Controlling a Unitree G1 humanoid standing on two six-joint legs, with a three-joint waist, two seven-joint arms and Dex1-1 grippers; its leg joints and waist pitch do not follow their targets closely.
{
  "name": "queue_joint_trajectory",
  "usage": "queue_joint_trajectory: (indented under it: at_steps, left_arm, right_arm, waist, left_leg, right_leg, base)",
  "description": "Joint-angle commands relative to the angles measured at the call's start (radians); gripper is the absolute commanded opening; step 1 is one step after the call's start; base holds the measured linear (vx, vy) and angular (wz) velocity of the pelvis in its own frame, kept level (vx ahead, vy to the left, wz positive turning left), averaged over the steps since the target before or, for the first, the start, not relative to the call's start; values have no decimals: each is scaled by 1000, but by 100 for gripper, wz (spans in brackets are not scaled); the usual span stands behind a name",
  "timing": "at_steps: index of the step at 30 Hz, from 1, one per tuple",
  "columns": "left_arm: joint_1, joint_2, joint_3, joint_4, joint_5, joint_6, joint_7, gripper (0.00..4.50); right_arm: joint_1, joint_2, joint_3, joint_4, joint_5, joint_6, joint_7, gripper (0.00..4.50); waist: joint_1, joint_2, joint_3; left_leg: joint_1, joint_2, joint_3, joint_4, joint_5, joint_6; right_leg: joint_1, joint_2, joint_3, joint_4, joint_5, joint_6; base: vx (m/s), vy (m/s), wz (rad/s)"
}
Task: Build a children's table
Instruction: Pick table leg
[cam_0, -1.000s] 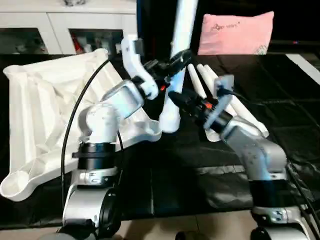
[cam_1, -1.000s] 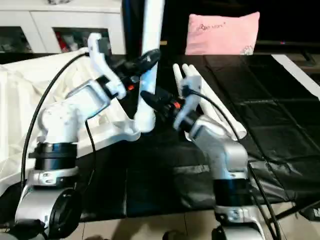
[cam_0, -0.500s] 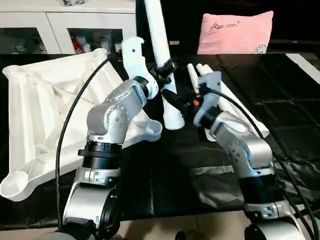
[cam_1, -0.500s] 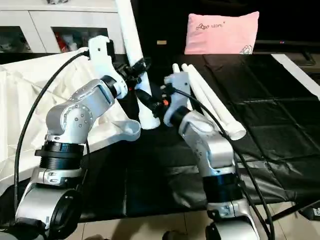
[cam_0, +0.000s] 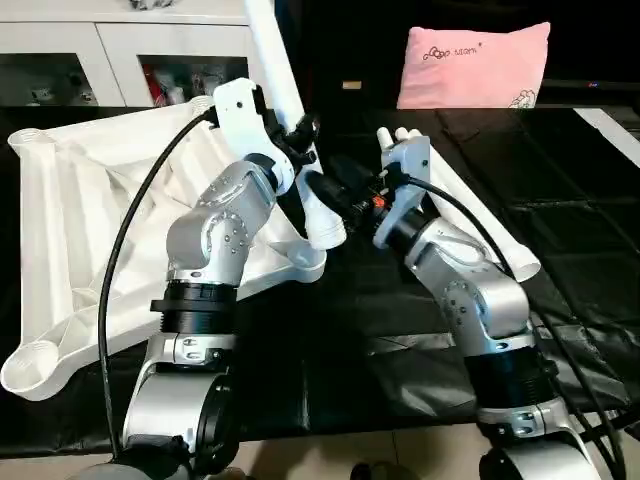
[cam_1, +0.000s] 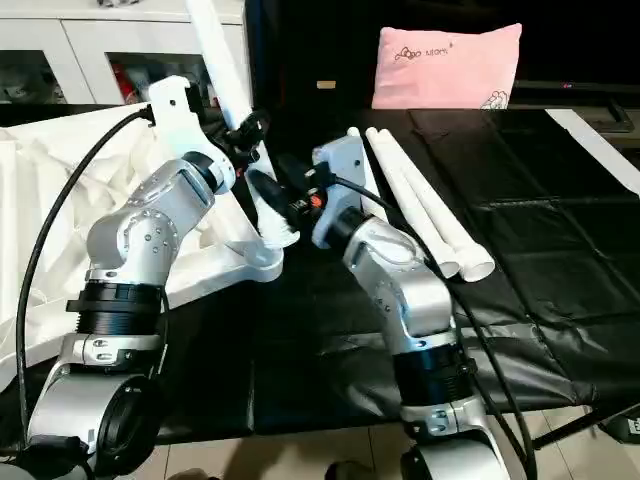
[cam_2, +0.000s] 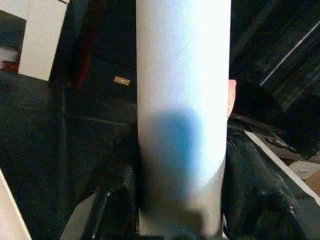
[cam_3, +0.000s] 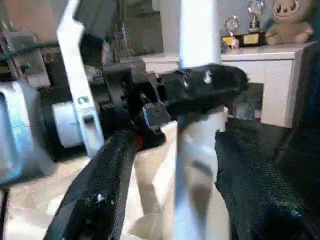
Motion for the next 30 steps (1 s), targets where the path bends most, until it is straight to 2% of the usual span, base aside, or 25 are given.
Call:
queue_joint_trajectory:
  at_steps: [1,4,6,10,12,13,17,18,19,23,24,28,29,30]
  left_arm:
    - [-32,3,-3,2,15,-13,0,187]
    - [-33,5,-4,10,19,-23,-4,187]
    - [-35,13,-7,22,24,-38,-10,187]
    - [-39,24,-6,37,32,-54,-20,187]
    - [-40,44,-14,50,46,-70,-47,187]
    - [-41,51,-16,55,51,-76,-55,187]
    - [-53,106,-48,96,80,-101,-132,187]
    - [-55,115,-54,102,82,-100,-150,187]
    - [-60,132,-68,115,84,-98,-188,187]
    - [-67,176,-113,133,94,-104,-296,187]
    - [-68,179,-106,132,63,-77,-343,187]
    - [-71,195,-111,126,24,-43,-434,187]
    - [-70,204,-114,112,-14,-8,-507,187]
    - [-70,207,-114,107,-32,9,-539,187]
  right_arm:
    - [5,-1,-17,-9,13,-1,-7,303]
    - [8,0,-21,-14,13,11,-16,325]
    - [11,0,-23,-22,29,47,-10,348]
    - [14,1,-22,-23,23,16,-14,377]
    - [20,-22,-3,-40,16,-22,32,388]
    - [25,-30,-3,-50,28,-11,48,411]
    - [42,-63,-18,-93,57,19,79,440]
    - [42,-68,-28,-97,72,30,86,447]
    - [40,-77,-54,-105,110,78,91,450]
    - [26,-127,-97,-106,162,134,129,450]
    - [23,-146,-104,-103,175,142,153,450]
    - [25,-209,-79,-105,202,215,230,450]
    - [30,-247,-58,-107,208,248,273,450]
    - [28,-257,-60,-103,226,280,288,450]
  waist:
    - [1,6,-83]
    - [0,3,-84]
    - [1,3,-83]
    - [2,2,-84]
    - [2,-3,-84]
    - [3,-1,-83]
    - [5,-1,-83]
    - [5,-2,-83]
    - [5,-1,-83]
    - [10,0,-84]
    - [11,-3,-84]
    - [13,-5,-85]
    - [13,-10,-85]
    - [15,-10,-85]
  left_leg:
    - [-5,-10,22,-61,-72,44]
    - [-5,-12,23,-60,-72,39]
    - [-4,-12,22,-61,-73,39]
    - [-4,-12,22,-61,-68,38]
    - [-5,-12,23,-61,-72,42]
    - [-4,-11,23,-61,-66,44]
    - [-4,-12,22,-62,-52,53]
    - [-4,-12,22,-62,-56,50]
    - [-2,-12,22,-62,-55,48]
    - [0,-10,24,-62,-57,44]
    - [-1,-11,25,-61,-53,42]
    - [-3,-13,25,-59,-42,48]
    - [-5,-12,27,-58,-40,51]
    - [-4,-14,26,-59,-37,52]
  right_leg:
    - [83,-36,20,-59,-125,-201]
    - [84,-35,20,-59,-114,-202]
    - [85,-35,20,-60,-120,-200]
    - [84,-36,20,-59,-122,-193]
    - [85,-36,20,-60,-124,-194]
    - [84,-37,21,-58,-120,-193]
    - [84,-36,21,-58,-112,-184]
    - [85,-37,21,-58,-119,-188]
    - [85,-36,21,-58,-120,-191]
    - [84,-37,22,-56,-119,-202]
    - [85,-38,22,-55,-106,-207]
    - [90,-39,21,-52,-84,-225]
    - [89,-39,22,-52,-84,-226]
    - [92,-39,21,-52,-94,-230]
  base:
    - [0,0,0]
    - [0,0,0]
    - [0,0,0]
    - [0,0,0]
    - [0,0,0]
    - [0,0,0]
    - [0,0,0]
    - [0,0,0]
    - [0,0,0]
    - [0,0,0]
    - [0,0,0]
    - [0,0,0]
    - [0,0,0]
    - [0,0,0]
